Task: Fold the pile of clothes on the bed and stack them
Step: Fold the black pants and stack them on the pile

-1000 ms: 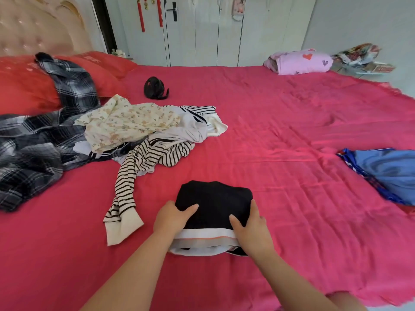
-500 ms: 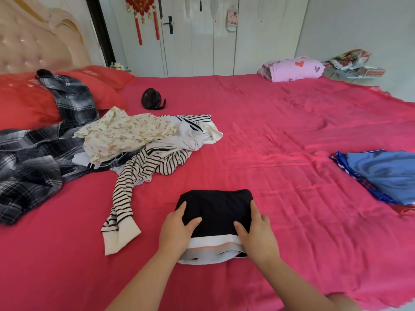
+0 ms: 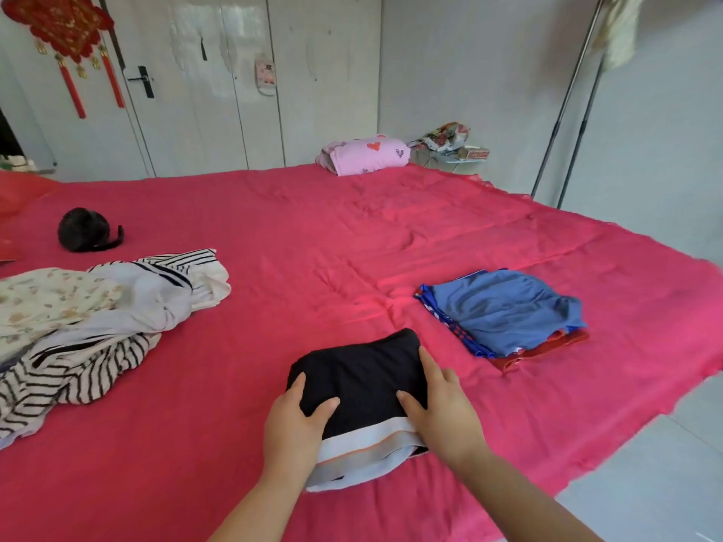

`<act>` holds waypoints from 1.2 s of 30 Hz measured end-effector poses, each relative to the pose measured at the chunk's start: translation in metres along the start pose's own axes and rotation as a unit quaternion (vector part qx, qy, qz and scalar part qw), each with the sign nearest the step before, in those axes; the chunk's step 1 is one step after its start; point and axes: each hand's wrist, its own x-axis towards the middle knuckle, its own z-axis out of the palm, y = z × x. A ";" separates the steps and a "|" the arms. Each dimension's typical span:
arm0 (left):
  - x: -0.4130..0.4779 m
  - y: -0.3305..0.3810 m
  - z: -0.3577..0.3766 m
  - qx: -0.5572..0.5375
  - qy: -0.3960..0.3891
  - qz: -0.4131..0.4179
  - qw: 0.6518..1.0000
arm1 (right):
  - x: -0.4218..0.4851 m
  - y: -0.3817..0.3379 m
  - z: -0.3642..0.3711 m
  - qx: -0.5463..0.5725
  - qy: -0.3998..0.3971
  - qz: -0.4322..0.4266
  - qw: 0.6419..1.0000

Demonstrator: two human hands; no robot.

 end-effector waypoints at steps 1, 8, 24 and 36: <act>0.004 0.012 0.013 -0.004 -0.004 0.008 1.000 | 0.008 0.010 -0.012 -0.004 0.009 -0.002 1.000; 0.050 0.104 0.100 -0.078 0.000 0.061 0.995 | 0.085 0.070 -0.100 -0.031 0.076 -0.023 0.996; 0.123 0.204 0.280 -0.111 -0.100 0.015 0.989 | 0.260 0.208 -0.190 -0.165 0.031 0.005 0.986; 0.137 0.211 0.310 0.158 -0.081 0.207 0.962 | 0.278 0.211 -0.153 -0.227 0.041 -0.016 0.973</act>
